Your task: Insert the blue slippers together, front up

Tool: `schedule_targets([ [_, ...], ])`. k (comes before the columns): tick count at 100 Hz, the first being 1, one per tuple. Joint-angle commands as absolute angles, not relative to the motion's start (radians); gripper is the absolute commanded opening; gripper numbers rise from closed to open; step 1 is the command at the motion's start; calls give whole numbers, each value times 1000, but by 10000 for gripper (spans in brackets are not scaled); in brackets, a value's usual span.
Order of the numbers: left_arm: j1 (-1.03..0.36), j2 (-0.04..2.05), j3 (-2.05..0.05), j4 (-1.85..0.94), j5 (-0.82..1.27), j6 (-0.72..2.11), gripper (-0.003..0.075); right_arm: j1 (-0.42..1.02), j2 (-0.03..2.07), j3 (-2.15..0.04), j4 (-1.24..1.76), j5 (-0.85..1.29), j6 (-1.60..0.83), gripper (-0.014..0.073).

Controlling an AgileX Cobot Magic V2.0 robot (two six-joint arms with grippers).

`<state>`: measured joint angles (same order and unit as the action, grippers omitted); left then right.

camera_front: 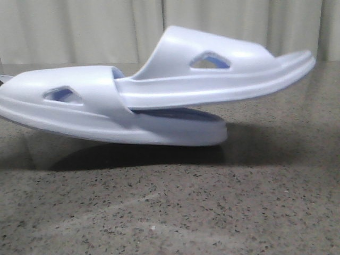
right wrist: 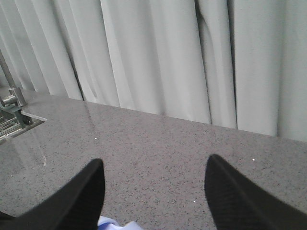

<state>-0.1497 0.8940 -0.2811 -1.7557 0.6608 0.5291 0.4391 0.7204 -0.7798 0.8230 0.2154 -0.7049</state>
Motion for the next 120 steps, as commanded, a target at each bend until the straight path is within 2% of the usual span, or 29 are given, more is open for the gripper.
schedule_targets([
  [1,-158,946,-345,-1856,737,595,16,440,713,-807,823,169,-724,397],
  [43,-158,1107,-435,-1860,746,657,16,440,713,-807,823,193,-724,397],
  [92,-158,1114,-435,-1860,745,696,25,440,713,-807,823,193,-724,397],
  [106,-158,1114,-435,-1860,745,735,129,440,713,-807,823,193,-724,397],
  [120,-158,1114,-435,-1860,745,737,288,440,713,-807,823,193,-724,397],
])
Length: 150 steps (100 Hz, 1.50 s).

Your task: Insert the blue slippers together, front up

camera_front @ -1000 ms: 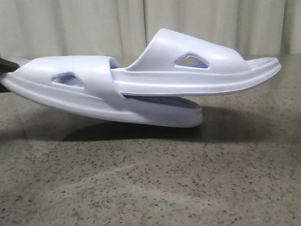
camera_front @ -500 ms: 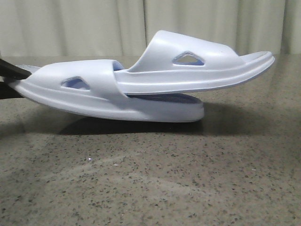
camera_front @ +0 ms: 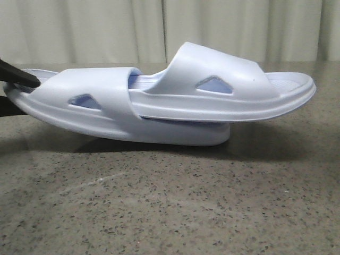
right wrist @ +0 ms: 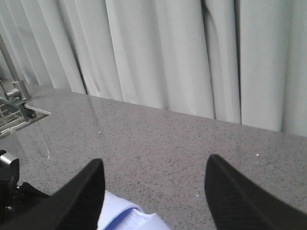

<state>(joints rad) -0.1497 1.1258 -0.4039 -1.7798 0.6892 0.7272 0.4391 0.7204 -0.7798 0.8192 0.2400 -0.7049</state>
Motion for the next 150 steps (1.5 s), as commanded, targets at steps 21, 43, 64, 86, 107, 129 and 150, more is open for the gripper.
schedule_targets([
  [21,-158,1114,-435,-1860,726,792,383,440,713,-807,823,193,-724,397],
  [43,-158,1114,-436,-1860,655,865,383,440,713,-807,823,199,-724,397],
  [64,-158,1114,-438,-1860,584,931,383,440,713,-807,823,201,-724,397],
  [86,-158,1114,-444,-1860,501,1008,383,440,713,-807,823,203,-724,397],
  [107,-158,1095,-510,-1860,462,1101,383,440,713,-807,823,199,-724,397],
  [129,-158,988,-571,-1845,343,1207,383,433,713,-807,776,170,-724,397],
  [150,-158,813,-573,-1664,206,1230,383,328,713,-801,744,178,-724,397],
])
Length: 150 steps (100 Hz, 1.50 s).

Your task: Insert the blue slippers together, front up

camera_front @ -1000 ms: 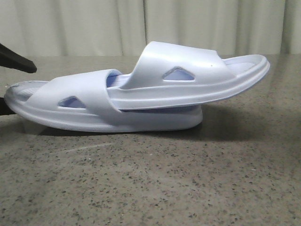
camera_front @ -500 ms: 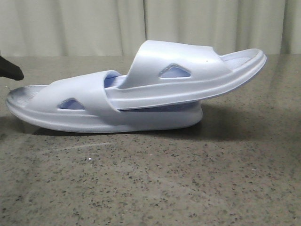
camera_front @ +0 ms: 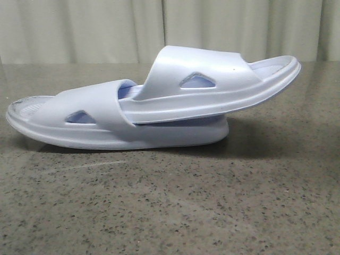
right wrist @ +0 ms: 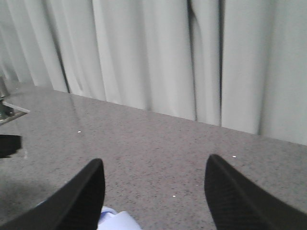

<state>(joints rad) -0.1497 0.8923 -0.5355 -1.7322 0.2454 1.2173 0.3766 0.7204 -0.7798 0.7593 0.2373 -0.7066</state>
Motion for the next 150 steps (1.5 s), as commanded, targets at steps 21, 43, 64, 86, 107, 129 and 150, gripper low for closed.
schedule_targets([
  [21,-158,635,-563,-1543,120,1230,383,197,711,-737,691,173,-724,397],
  [43,-158,495,-469,-1473,103,1230,383,161,637,-616,645,56,-724,397],
  [64,-158,368,-335,-1405,69,1230,383,161,495,-482,605,31,-724,397],
  [86,-158,255,-241,-1334,69,1230,383,161,341,-364,605,29,-724,397],
  [107,-158,228,-199,-1334,69,1230,383,161,255,-299,605,29,-724,396],
  [129,-158,228,-197,-1334,72,1230,375,161,253,-283,605,25,-724,373],
  [150,-158,228,-197,-1334,72,1230,216,161,253,-283,605,22,-724,125],
])
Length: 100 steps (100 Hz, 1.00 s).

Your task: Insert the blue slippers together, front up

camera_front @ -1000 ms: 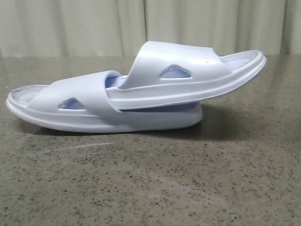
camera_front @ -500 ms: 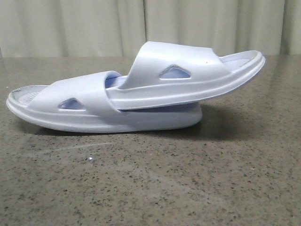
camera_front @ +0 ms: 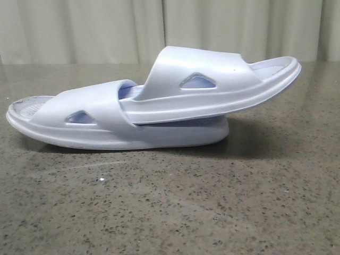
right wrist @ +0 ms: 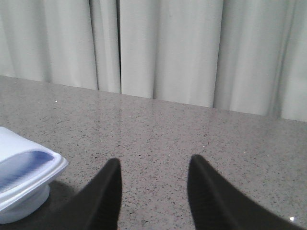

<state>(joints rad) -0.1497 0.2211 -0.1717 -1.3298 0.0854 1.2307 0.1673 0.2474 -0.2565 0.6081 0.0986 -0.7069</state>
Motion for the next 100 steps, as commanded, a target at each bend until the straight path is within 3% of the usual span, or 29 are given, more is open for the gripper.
schedule_targets([
  [1,-158,228,-197,-1334,72,1230,209,161,253,-283,605,22,-724,105],
  [19,-158,228,-197,-1334,72,1230,14,161,253,-283,605,22,-724,-104],
  [100,-158,228,-197,-1338,77,1230,16,161,253,-283,607,44,-724,-107],
])
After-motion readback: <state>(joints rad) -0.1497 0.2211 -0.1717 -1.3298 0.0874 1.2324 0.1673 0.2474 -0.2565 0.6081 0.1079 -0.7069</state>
